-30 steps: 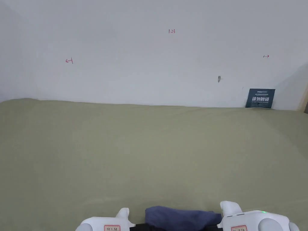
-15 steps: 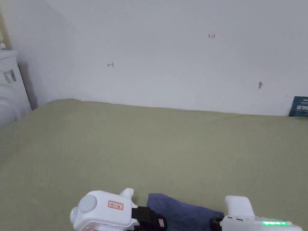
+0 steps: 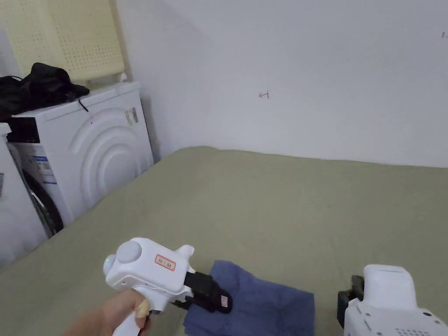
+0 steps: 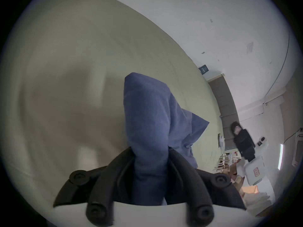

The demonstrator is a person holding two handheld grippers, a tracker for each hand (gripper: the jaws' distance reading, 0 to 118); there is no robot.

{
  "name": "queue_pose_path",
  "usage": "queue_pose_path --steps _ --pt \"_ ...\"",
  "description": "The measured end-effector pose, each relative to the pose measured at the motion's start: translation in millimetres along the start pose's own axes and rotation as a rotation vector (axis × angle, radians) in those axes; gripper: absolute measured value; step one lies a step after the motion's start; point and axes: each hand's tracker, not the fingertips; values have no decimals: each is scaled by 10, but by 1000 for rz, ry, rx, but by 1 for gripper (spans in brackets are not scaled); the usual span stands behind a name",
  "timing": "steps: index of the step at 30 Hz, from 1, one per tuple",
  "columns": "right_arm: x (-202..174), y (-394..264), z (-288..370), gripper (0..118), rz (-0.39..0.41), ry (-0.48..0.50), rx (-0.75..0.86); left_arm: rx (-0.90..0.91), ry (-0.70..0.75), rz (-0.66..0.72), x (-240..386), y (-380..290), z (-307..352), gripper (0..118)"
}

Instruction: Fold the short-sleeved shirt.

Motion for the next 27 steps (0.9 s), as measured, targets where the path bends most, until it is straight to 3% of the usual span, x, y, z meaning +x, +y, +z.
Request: queue_pose_path --steps 5,10,14,15,16,17,18,19,21,22,23,24,25,27 --pt "-607 -25 30 0 18 -8 167 -9 52 40 -736 135 519 20" --pt "-954 -117 -42 0 45 82 139 -26 107 69 -1261 220 920 20" --pt "-1015 -253 -39 0 63 141 97 36 119 86 -1467 147 1081 21" --pt "-1010 -267 -39 0 68 152 86 41 127 84 -1399 66 1094 25" --pt "-990 -282 -34 0 70 164 78 67 176 78 -1374 37 1129 46" --pt "-955 -282 -26 0 65 173 72 75 273 82 -1350 38 1168 74" --pt "-918 -269 -8 0 68 171 67 72 362 88 -1297 32 1195 93" --pt "-850 -264 19 0 70 171 68 76 437 71 -1188 23 1261 98" --pt "-685 -237 80 0 65 154 69 128 530 42 -980 -26 1420 96" --pt "-578 -207 119 0 63 137 67 168 523 43 -853 -59 1504 89" --pt "-471 -179 152 0 58 124 63 215 545 46 -715 -81 1571 75" --pt "-340 -156 197 0 60 116 63 282 530 2 -536 -121 1606 50" --pt "-200 -134 249 0 65 86 69 335 538 -40 -325 -183 1596 6" --pt "93 -84 374 0 66 64 75 383 603 -114 56 -254 1437 0"
